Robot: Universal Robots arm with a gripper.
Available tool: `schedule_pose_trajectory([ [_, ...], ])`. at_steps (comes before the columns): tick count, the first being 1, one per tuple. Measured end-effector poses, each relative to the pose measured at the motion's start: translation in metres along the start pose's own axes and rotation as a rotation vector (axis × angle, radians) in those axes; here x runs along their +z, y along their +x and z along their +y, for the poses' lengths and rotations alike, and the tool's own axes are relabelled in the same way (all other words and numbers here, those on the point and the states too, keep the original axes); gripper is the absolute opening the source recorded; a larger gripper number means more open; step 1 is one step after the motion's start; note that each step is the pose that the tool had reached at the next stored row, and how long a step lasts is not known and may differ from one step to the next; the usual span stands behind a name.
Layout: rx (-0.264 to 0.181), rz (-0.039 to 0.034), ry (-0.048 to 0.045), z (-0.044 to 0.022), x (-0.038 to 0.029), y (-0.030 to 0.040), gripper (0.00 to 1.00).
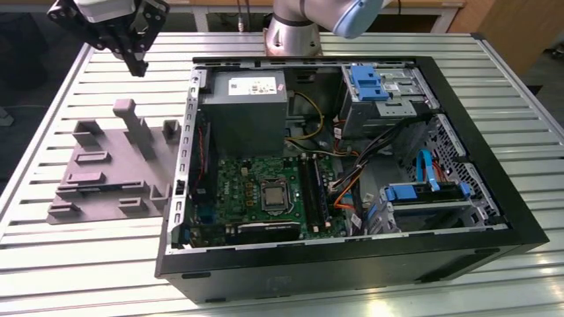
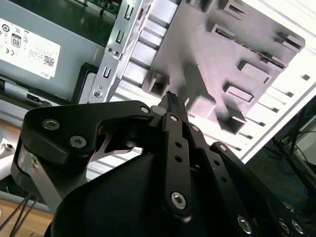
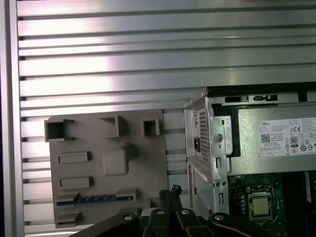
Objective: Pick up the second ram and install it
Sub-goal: 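Reach for the second ram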
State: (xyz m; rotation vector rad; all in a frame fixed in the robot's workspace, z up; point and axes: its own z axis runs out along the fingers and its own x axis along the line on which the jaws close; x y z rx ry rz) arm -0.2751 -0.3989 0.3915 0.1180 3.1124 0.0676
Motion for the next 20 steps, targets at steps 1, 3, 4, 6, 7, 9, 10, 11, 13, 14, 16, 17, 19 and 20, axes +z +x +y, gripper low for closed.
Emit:
schedule_pose_trajectory([
  [1,0.0,0.0,0.0,-0.0001,0.0,0.0016,0.11],
  [3,0.0,0.0001,0.0,-0.0004,-0.0001,0.0052,0.11],
  [4,0.0,0.0,0.0,-0.0005,-0.0001,0.0069,0.11],
  [6,0.0,0.0,0.0,-0.0008,-0.0001,0.0106,0.11],
  [7,0.0,0.0,0.0,-0.0009,-0.0001,0.0124,0.11],
  [9,0.0,0.0,0.0,-0.0012,-0.0001,0.0159,0.11],
  [10,0.0,0.0001,0.0001,-0.0014,-0.0001,0.0178,0.11],
  [11,0.0,0.0,0.0,-0.0015,-0.0001,0.0195,0.11],
  [13,0.0,0.0,0.0,-0.0018,-0.0001,0.023,0.11],
  [14,0.0,0.0001,0.0,-0.0019,-0.0001,0.0248,0.11],
  [16,0.0,0.0001,0.0,-0.0022,-0.0001,0.0283,0.11],
  [17,0.0,0.0,0.0,-0.0023,-0.0001,0.0302,0.11],
  [19,0.0,0.0,0.0,-0.0026,-0.0001,0.0343,0.11],
  [20,0.0,0.0,0.0,-0.0028,-0.0001,0.0364,0.11],
])
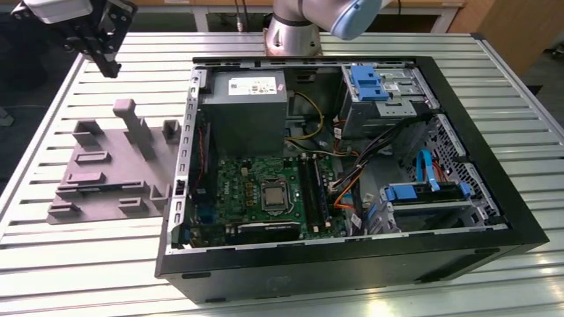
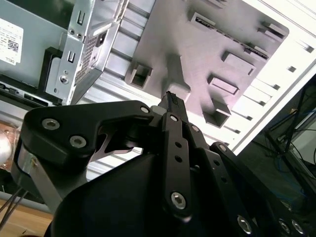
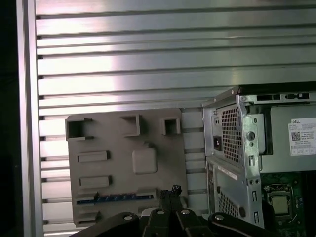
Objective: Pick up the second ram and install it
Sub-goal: 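Reach for the second ram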
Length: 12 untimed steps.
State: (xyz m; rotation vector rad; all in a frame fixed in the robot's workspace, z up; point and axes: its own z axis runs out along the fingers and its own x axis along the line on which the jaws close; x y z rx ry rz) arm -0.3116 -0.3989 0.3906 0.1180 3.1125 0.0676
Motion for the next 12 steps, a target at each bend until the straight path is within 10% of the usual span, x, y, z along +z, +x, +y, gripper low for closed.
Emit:
schedule_pose_trajectory([
  [12,0.0,0.0,0.0,-0.0021,0.0034,0.023,0.11],
])
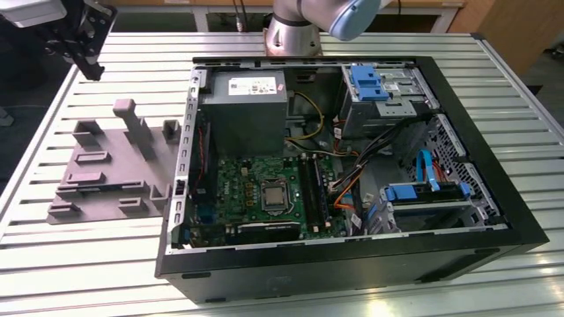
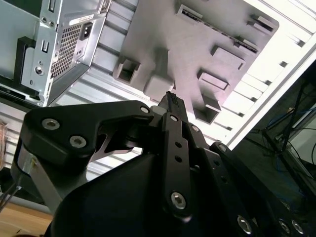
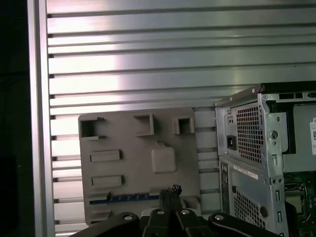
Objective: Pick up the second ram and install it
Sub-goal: 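Reach for the second ram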
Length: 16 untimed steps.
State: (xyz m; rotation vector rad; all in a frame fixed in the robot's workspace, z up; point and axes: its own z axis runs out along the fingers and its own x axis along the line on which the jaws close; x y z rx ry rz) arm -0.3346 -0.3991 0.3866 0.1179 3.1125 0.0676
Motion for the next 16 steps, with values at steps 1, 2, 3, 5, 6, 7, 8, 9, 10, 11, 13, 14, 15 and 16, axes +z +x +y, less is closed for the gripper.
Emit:
schedule_pose_trajectory([
  [1,0.0,0.0,0.0,-0.0002,0.0007,0.0017,0.11],
  [2,0.0,0.0,0.0001,-0.0004,0.0013,0.0031,0.11],
  [3,0.0,0.0001,0.0001,-0.0007,0.0019,0.0047,0.11],
  [5,0.0,0.0,0.0,-0.0014,0.0032,0.0078,0.11],
  [6,0.0,0.0001,0.0,-0.0017,0.0038,0.0094,0.11],
  [7,0.0,0.0,0.0,-0.0026,0.0052,0.0128,0.11],
  [8,0.0,-0.0001,0.0,-0.0031,0.006,0.0146,0.11],
  [9,0.0,0.0,0.0,-0.0041,0.0074,0.0181,0.11],
  [10,0.0,0.0,-0.0001,-0.0049,0.0083,0.0185,0.11],
  [11,0.0,0.0,-0.0001,-0.0061,0.01,0.0189,0.11],
  [13,-0.001,0.0003,0.0001,-0.0076,0.0117,0.019,0.11],
  [14,-0.001,0.0005,0.0001,-0.0083,0.0124,0.0191,0.11],
  [15,-0.001,0.0006,0.0001,-0.0093,0.0132,0.0192,0.11],
  [16,-0.001,0.0008,0.0001,-0.0104,0.0139,0.0194,0.11],
])
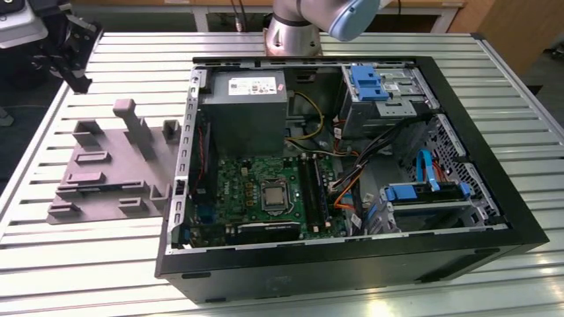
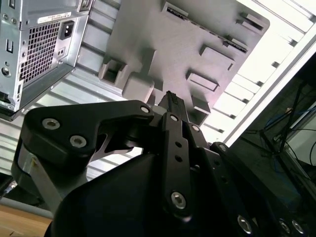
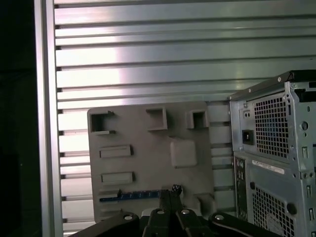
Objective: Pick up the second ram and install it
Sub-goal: 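Reach for the second ram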
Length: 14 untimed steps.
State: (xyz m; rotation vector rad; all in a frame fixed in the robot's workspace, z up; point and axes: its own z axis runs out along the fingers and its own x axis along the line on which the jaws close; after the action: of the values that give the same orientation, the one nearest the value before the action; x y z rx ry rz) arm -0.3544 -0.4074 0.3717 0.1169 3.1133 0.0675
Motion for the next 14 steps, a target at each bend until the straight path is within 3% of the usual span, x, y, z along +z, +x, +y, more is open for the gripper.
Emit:
schedule_pose_trajectory([
  [14,-0.001,0.0003,0.0,-0.0151,0.0103,0.0063,0.11],
])
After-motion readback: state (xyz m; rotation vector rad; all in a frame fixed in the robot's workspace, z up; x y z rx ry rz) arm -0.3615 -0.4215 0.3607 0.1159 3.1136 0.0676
